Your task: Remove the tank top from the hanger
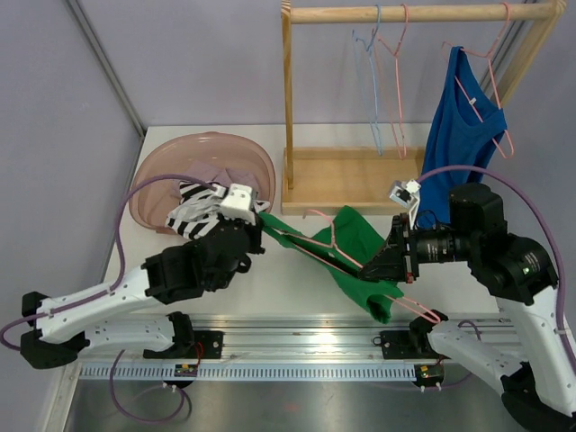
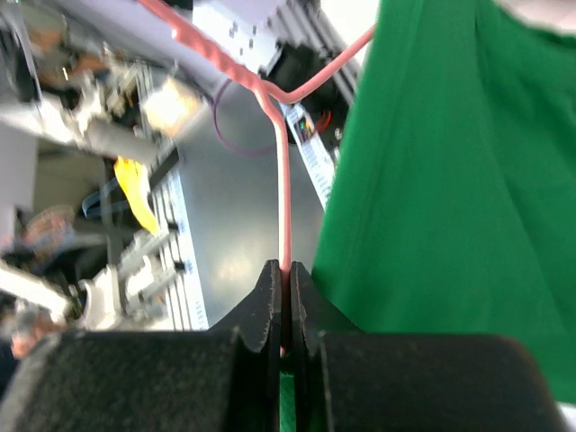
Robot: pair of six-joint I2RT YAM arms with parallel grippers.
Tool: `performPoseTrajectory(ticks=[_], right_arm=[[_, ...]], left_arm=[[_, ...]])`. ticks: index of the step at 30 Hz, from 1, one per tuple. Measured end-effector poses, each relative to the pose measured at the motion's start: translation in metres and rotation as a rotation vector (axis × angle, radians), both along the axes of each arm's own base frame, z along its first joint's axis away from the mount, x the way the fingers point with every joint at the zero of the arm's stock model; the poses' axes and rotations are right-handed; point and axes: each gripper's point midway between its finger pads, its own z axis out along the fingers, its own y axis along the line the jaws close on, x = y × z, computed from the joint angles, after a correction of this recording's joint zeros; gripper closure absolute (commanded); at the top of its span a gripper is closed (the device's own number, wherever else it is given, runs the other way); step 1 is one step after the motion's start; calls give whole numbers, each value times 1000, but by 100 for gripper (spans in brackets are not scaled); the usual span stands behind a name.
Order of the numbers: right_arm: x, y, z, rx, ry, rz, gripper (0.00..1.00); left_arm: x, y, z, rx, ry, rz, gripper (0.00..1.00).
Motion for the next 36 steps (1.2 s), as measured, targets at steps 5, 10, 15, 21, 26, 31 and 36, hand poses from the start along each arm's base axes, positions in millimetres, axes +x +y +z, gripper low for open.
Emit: performPoseTrajectory(ticks=[5, 10, 15, 21, 26, 31, 36], right_arm=[[-8, 11, 0, -58, -72, 128, 100], [-8, 18, 2, -35, -172, 196, 100], [-15, 19, 8, 99, -331, 209, 100], [-3, 26, 6, 212, -412, 138, 100], [22, 42, 4, 285, -399, 59, 100], [55, 49, 31, 426, -485, -98, 100], [87, 30, 64, 613, -626, -345, 100]], left_arm=[[19, 79, 1, -126, 48, 241, 100], [18, 122, 0, -219, 90, 367, 100], [10, 123, -13, -234, 136, 332, 100], [-8, 96, -26, -274, 166, 113, 100], [-30, 58, -31, -332, 185, -142, 100], [-59, 14, -48, -360, 259, -426, 100], [-74, 1, -73, -338, 339, -524, 100]])
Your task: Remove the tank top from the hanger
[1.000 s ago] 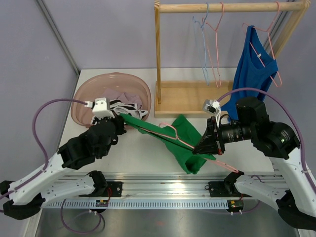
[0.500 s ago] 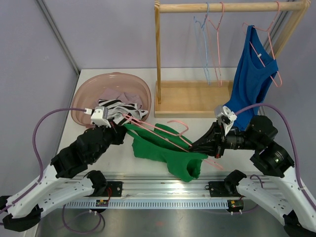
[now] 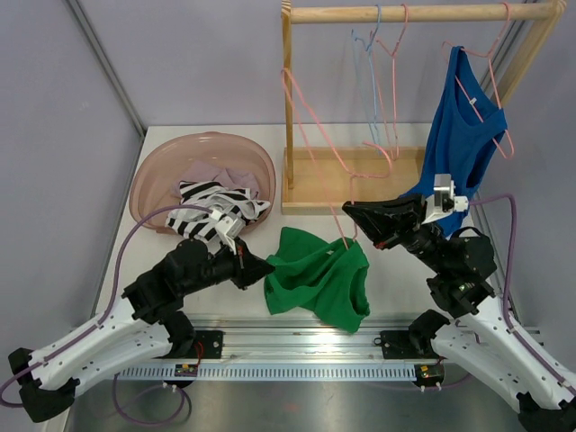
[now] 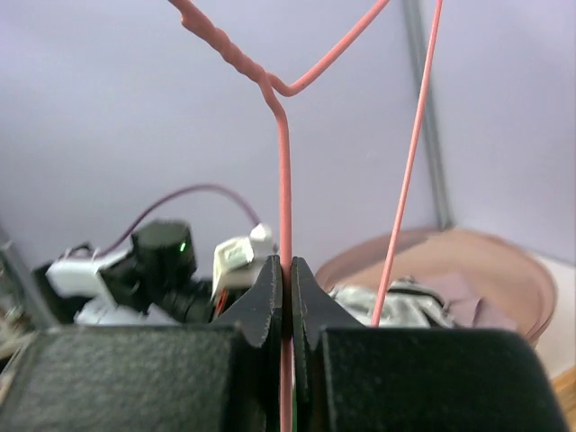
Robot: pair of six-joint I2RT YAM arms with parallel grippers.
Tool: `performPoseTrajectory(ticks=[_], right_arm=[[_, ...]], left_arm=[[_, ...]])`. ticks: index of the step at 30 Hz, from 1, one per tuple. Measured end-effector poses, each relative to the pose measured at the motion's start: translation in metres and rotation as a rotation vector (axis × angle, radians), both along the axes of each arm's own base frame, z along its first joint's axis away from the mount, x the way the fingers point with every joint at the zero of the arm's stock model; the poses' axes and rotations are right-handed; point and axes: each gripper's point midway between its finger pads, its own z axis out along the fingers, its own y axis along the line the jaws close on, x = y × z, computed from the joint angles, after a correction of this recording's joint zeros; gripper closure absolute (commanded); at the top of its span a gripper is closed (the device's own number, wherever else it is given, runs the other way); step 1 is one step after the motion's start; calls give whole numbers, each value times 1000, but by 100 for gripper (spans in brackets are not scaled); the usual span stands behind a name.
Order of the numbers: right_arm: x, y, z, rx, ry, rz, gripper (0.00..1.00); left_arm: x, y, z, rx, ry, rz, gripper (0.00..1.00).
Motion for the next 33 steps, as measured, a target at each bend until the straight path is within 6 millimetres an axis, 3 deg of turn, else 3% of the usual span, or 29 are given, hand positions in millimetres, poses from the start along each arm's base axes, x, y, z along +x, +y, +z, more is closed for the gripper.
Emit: performPoseTrajectory(ticks=[4, 9, 11, 16, 21, 25, 27, 30, 33], right_arm=[[12, -14, 15, 94, -22, -102, 100], [22, -33, 48, 103, 33, -215, 100], [17, -47, 65, 145, 2, -261, 100], [0, -84, 80, 233, -72, -366, 100], [15, -107, 98, 143, 31, -531, 100], [22, -104, 117, 21, 109, -556, 100], [29, -97, 111, -41, 161, -547, 100], [43, -82, 85, -145, 263, -528, 100], [59, -65, 55, -241, 359, -512, 100]], left_arm=[[3, 8, -9, 29, 21, 44, 100], [22, 38, -24, 141, 49, 241, 100], [27, 48, -29, 175, 54, 295, 100], [29, 59, -38, 216, 73, 348, 100], [28, 65, -41, 247, 84, 367, 100], [28, 73, -30, 267, 83, 388, 100], [28, 77, -22, 272, 76, 402, 100], [28, 86, -4, 276, 51, 422, 99], [28, 90, 12, 282, 14, 412, 89]])
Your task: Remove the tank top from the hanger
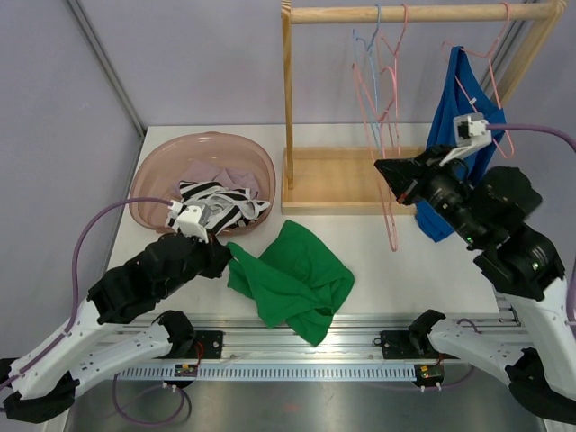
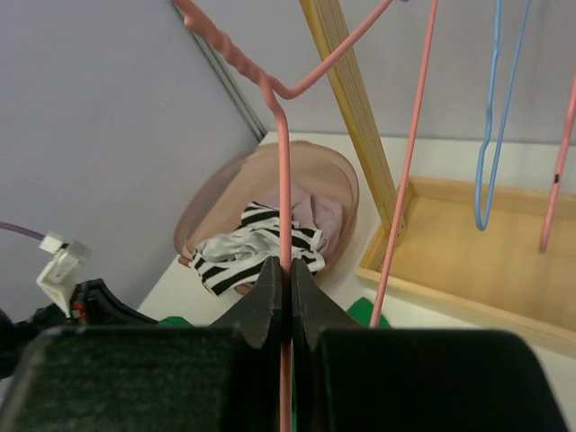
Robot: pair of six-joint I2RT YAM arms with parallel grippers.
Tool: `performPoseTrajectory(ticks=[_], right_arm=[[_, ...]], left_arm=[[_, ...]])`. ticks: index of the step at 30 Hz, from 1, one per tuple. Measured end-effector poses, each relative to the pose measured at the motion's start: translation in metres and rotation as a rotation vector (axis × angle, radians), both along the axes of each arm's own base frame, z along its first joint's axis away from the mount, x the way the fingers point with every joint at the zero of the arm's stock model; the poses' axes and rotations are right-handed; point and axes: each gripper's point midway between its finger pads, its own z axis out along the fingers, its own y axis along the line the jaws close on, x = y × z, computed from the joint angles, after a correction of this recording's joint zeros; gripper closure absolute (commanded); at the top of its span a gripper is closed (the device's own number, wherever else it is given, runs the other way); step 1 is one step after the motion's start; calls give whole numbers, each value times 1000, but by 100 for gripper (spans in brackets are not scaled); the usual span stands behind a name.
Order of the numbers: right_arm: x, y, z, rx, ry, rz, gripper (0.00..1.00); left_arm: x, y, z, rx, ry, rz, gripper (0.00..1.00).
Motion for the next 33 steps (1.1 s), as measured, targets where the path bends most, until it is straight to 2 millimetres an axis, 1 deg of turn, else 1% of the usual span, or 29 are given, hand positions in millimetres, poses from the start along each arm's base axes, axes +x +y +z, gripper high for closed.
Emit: performPoseTrajectory(ticks=[1, 2, 3, 4, 5, 6, 7, 9, 13, 15, 18, 20, 23, 26, 29, 33], right_arm=[[6, 5, -9, -17, 33, 3, 100], [12, 10, -16, -33, 61, 3, 100], [17, 14, -20, -43, 79, 2, 100], [24, 19, -26, -56, 99, 0, 100], [30, 24, -29, -65, 116, -2, 100], [38, 28, -34, -78, 135, -7, 100], [44, 32, -35, -85, 148, -12, 100], [57, 38, -31, -90, 154, -30, 100], [75, 45, -15, -79, 138, -56, 100], [85, 44, -4, -65, 125, -71, 100], [105, 35, 8, -32, 117, -107, 100], [121, 25, 13, -4, 120, -133, 100], [146, 11, 17, 36, 137, -155, 100], [173, 7, 19, 58, 154, -152, 100], [198, 18, 17, 69, 171, -124, 100], [216, 26, 8, 70, 204, -113, 100]], left_arm=[[0, 0, 2, 8, -9, -9, 85], [0, 0, 3, 16, -13, -18, 70], [0, -1, 1, 33, -17, -33, 59], [0, -2, -1, 47, -15, -47, 44], [-1, -3, -2, 54, -14, -60, 36], [-2, -5, -4, 58, -13, -75, 24], [-2, -6, -5, 59, -16, -87, 18], [-4, -8, -8, 60, -20, -107, 10], [-7, -7, -5, 46, -36, -121, 1], [-9, -5, -1, 30, -50, -122, 1], [-10, -2, 4, 6, -71, -118, 1], [-11, 0, 4, -2, -79, -113, 1], [-12, 3, 4, -6, -85, -104, 1], [-12, 5, 6, -15, -93, -95, 1], [-12, 7, 8, -22, -100, -89, 1], [-12, 7, 5, -19, -95, -87, 1]])
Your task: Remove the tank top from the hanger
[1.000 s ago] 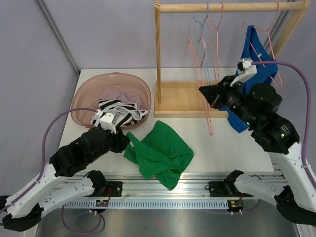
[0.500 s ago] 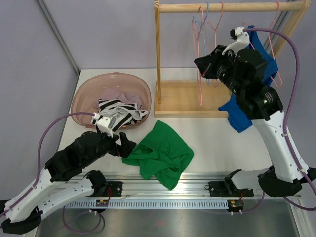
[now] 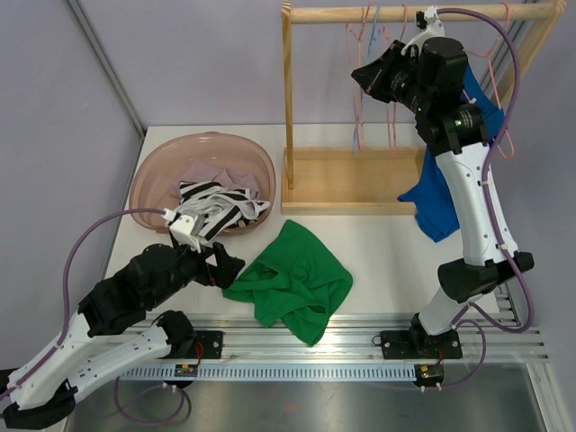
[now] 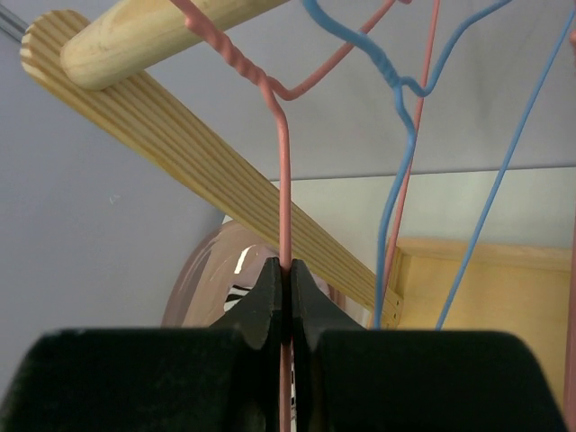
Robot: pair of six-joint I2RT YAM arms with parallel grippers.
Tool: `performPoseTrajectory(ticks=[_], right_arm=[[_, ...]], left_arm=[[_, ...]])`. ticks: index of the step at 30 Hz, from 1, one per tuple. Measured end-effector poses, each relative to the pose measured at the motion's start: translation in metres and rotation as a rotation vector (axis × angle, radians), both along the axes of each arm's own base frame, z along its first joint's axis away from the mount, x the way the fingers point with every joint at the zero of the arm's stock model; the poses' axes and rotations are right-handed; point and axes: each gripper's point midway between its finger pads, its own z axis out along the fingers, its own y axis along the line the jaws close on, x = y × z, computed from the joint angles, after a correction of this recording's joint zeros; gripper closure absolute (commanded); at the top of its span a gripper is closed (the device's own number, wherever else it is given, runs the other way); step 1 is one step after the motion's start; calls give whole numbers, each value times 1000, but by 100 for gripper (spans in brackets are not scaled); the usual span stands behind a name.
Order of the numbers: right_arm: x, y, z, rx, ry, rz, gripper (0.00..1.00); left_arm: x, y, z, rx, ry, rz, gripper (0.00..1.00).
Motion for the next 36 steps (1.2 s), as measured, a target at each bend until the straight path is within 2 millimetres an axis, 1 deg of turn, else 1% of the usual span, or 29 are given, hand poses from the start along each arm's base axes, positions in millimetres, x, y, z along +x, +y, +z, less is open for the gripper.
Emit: performPoseTrajectory(ticks=[4, 8, 10, 11, 13, 15, 16, 18, 20, 22, 23, 26, 27, 28, 30, 32, 34, 36], right_arm=[[12, 4, -9, 11, 30, -5, 100], [17, 5, -20, 21, 60, -14, 100], [17, 5, -31, 21, 83, -16, 99], [17, 5, -37, 19, 98, -18, 95], [17, 5, -47, 18, 122, -19, 77], [18, 6, -51, 22, 131, -21, 67], [17, 5, -51, 23, 133, -21, 56], [14, 4, -48, 27, 128, -21, 53], [9, 2, -41, 31, 111, -20, 51], [-2, -1, -27, 39, 81, -18, 46], [-9, -3, -18, 43, 61, -17, 36], [-34, -12, 10, 51, -5, -12, 20], [-44, -15, 19, 52, -29, -11, 6], [-56, -19, 28, 55, -54, -8, 1], [-81, -25, 42, 45, -102, 8, 1], [-107, -30, 51, 34, -142, 36, 0], [-130, -32, 47, 17, -159, 69, 0], [-155, -34, 35, -4, -163, 115, 1]], left_arm=[[0, 0, -2, 5, 4, 0, 1], [0, 0, -1, 1, 1, 0, 1], [-1, 1, 0, -5, -3, 0, 1], [-1, 1, 0, -6, -4, 0, 1], [-1, 1, 0, -6, -5, 0, 1], [-1, 1, 0, -6, -5, 0, 1], [-1, 1, 0, -6, -5, 0, 1], [-1, 1, 0, -6, -5, 0, 1], [0, 1, 0, -3, -5, 4, 1], [1, 1, -2, 6, -1, 9, 1], [2, 1, -4, 14, 4, 11, 1], [7, -2, -11, 50, 27, 21, 1], [9, -4, -14, 65, 37, 23, 1], [10, -6, -17, 80, 48, 24, 1], [13, -10, -23, 100, 71, 27, 1], [17, -16, -26, 111, 87, 28, 1], [20, -24, -30, 118, 103, 24, 1], [19, -37, -36, 135, 118, -3, 1]])
